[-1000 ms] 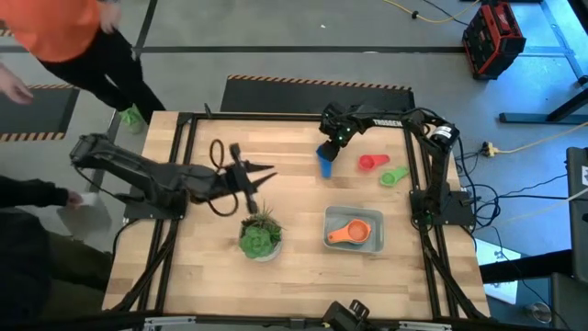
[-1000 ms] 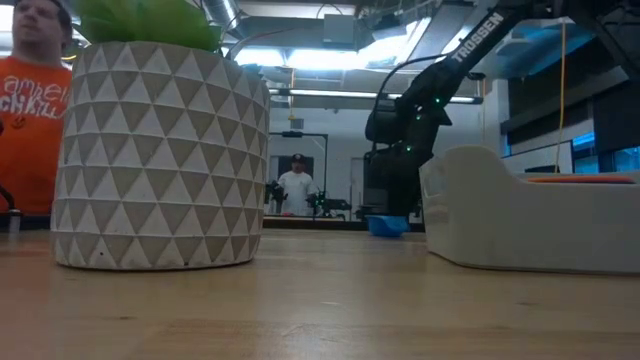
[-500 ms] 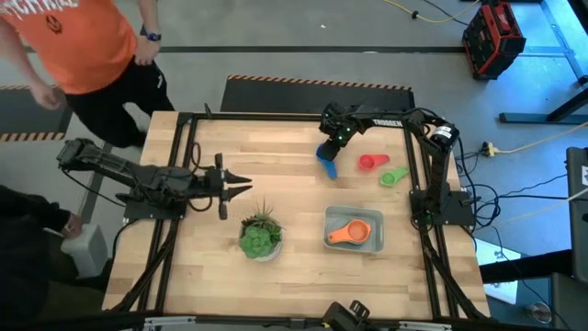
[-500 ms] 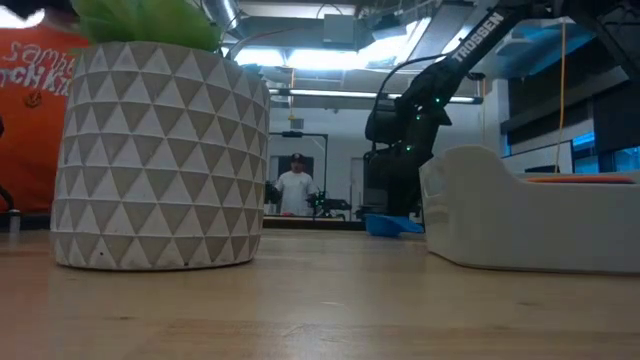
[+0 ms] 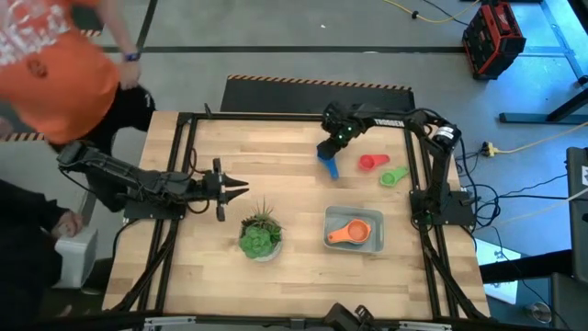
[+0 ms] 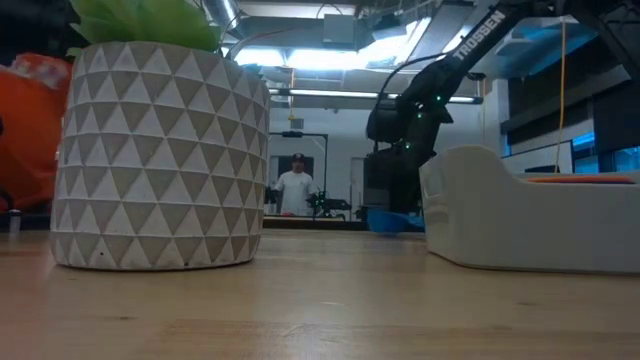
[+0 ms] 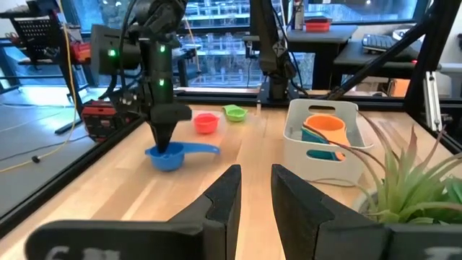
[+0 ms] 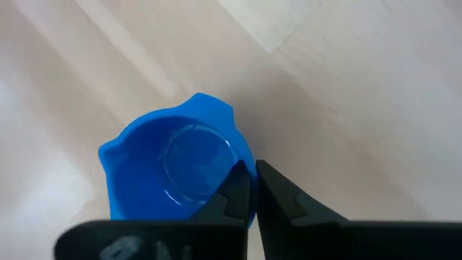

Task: Nest measuring cups in basket
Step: Stack the blue measuring cup on top of the orange measuring cup in the grey bin

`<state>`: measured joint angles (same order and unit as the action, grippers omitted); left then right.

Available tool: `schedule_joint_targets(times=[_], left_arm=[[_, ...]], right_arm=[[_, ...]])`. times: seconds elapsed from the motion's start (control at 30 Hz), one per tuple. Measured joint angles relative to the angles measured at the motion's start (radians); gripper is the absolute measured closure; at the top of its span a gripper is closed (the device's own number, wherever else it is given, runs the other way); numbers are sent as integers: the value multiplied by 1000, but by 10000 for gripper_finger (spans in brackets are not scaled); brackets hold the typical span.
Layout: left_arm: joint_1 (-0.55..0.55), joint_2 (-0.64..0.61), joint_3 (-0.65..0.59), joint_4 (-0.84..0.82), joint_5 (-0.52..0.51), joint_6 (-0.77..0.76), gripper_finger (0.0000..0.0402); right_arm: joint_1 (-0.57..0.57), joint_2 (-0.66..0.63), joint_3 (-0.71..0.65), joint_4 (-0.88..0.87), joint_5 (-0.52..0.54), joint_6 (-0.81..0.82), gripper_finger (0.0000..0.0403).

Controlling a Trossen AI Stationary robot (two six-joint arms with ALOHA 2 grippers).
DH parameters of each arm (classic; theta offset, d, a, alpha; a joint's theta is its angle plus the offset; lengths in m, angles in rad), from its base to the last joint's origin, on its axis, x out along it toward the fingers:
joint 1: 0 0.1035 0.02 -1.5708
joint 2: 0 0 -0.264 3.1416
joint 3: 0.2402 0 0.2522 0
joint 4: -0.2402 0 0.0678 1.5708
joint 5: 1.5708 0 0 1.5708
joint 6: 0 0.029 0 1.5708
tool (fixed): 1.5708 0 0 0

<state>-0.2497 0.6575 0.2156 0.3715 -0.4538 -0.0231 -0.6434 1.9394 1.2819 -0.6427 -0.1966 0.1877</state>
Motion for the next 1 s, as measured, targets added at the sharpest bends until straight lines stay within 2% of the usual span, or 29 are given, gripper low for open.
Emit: schedule_joint_targets(times=[0.13,0.27,0.43,0.73,0.87,1.0], left_arm=[[0,0,-1,1,0,0,331],[0,0,-1,1,0,0,331],[0,0,-1,1,0,-2,331],[0,0,-1,-1,0,-1,331],[0,0,-1,-2,0,-1,331],[0,0,-1,-2,0,6,331]], right_arm=[[1,-65,0,-57,-41,54,391],[20,-172,0,-140,-36,131,391],[95,-330,0,-257,-36,269,391],[342,-588,0,-324,-25,623,391],[469,-633,1,-312,-23,709,390],[564,-630,1,-290,-16,725,390]])
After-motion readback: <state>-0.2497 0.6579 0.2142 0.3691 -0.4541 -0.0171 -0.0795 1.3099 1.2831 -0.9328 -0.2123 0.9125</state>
